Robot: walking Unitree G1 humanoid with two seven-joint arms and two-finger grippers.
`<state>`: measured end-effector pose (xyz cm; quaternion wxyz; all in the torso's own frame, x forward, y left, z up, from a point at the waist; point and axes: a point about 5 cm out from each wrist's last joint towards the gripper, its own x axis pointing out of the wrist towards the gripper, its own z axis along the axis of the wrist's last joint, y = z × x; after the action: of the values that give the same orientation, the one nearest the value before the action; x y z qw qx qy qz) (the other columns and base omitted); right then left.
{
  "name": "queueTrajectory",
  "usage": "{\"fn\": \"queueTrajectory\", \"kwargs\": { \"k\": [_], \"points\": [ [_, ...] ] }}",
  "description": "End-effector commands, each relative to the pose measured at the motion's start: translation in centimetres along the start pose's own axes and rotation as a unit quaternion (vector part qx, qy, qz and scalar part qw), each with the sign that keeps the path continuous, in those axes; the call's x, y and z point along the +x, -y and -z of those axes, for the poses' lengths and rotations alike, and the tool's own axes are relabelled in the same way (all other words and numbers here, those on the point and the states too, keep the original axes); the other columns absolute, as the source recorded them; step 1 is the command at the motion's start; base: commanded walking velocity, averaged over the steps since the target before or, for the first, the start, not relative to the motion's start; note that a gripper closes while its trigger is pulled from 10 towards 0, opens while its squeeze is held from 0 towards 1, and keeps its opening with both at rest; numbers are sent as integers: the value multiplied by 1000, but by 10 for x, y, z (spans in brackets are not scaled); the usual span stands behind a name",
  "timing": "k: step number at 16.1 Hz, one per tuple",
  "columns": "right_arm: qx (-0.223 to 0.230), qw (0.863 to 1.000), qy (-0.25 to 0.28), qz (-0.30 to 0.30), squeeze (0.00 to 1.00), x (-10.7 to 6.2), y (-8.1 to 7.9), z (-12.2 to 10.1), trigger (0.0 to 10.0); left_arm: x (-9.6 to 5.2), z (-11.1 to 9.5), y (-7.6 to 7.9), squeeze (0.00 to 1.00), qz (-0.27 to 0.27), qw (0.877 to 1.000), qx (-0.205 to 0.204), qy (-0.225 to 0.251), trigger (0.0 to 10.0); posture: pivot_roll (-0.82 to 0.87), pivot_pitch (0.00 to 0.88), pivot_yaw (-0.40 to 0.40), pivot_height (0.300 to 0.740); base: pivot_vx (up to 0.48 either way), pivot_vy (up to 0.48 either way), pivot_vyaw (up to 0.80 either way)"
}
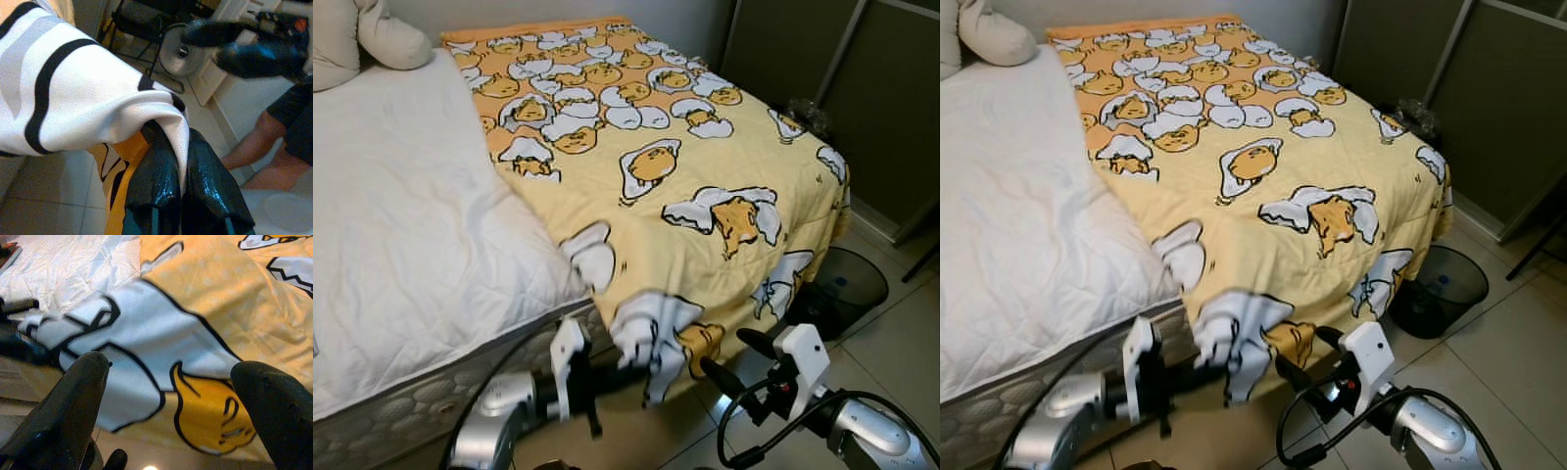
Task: Clean up the room
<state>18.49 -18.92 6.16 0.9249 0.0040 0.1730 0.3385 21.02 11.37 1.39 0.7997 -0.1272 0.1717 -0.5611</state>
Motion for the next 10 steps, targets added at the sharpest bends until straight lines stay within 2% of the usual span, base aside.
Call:
{"fn": "queueTrajectory", "kwargs": {
  "k": [1, 2, 3, 5, 7, 10],
  "points": [
    [-3, 1000, 9, 7, 39, 0, 5, -7, 10000, 19, -2, 1, 0, 13, 1000, 16, -6, 10000, -148, 1, 10, 730, 0, 0, 0],
    [-3, 1000, 9, 6, 39, 1, 6, -7, 10000, 38, 1, 5, 0, 16, 1000, 16, -12, 10000, -146, 1, 9, 730, 0, 0, 0],
    [-2, 1000, 10, 6, 43, 2, 6, -8, 10000, 46, 4, 8, 0, 19, 1000, 16, -15, 10000, -144, 0, 7, 730, 0, 0, 0],
    [-2, 1000, 11, 6, 39, 3, 7, -8, 10000, 48, 4, 10, 0, 14, 1000, 17, -13, 10000, -142, 0, 6, 730, 0, 0, 0],
    [1, 1000, 13, 8, 47, 4, 8, -9, 10000, 54, -5, 13, 0, 15, 1000, 21, 8, 10000, -138, 0, 6, 730, 0, 0, 0],
    [4, 1000, 16, 11, 43, 5, 9, -9, 10000, 55, 0, 10, 0, -10, 999, 42, -11, 10000, -138, 0, 9, 730, 0, 0, 0]
  ]
}}
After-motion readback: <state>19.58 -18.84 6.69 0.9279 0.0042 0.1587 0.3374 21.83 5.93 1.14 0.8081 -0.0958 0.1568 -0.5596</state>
